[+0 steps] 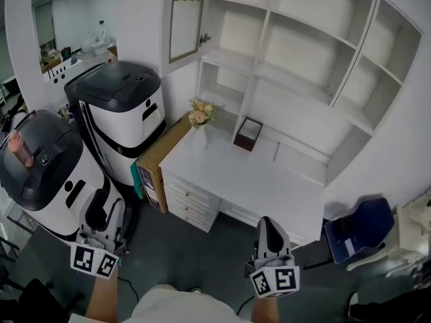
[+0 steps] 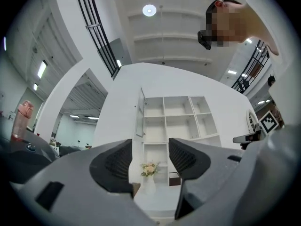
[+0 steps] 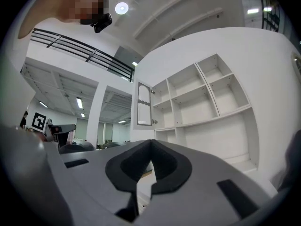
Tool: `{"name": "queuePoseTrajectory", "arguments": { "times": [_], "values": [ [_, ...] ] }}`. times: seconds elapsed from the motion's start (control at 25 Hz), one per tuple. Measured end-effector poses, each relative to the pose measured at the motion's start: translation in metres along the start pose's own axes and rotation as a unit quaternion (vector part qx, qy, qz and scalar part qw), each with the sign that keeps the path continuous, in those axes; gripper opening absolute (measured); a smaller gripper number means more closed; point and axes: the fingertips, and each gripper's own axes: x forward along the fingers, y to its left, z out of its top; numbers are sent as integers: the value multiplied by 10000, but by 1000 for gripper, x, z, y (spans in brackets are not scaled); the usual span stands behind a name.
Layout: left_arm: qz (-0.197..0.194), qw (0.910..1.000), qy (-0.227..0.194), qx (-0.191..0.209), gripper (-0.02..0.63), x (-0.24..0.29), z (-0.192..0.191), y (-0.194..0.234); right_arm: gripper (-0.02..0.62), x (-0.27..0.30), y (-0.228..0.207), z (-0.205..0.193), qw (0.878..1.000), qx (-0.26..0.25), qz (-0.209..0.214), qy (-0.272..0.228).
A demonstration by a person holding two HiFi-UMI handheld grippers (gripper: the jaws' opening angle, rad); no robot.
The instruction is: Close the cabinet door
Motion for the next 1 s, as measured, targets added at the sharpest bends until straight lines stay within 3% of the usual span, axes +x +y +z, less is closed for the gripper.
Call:
{"name": "queuePoseTrajectory", "arguments": {
  "times": [0.16,0.52,0.76,1.0],
  "values": [
    [148,9994,-111,290,295,19,11,-1,-2,0,-13,-5,10000,96,-23,-5],
    [-60,9994,-28,332,305,87,-15,5,-2,29,-38,-31,9993,154,-193,296],
    [-336,9994,-61,41,305,184,-51,36,-2,92,-58,-32,9983,-62,-434,378],
    [-782,9960,-366,-221,305,297,-58,72,-2,184,-58,-20,9978,-168,-562,306]
  ]
}}
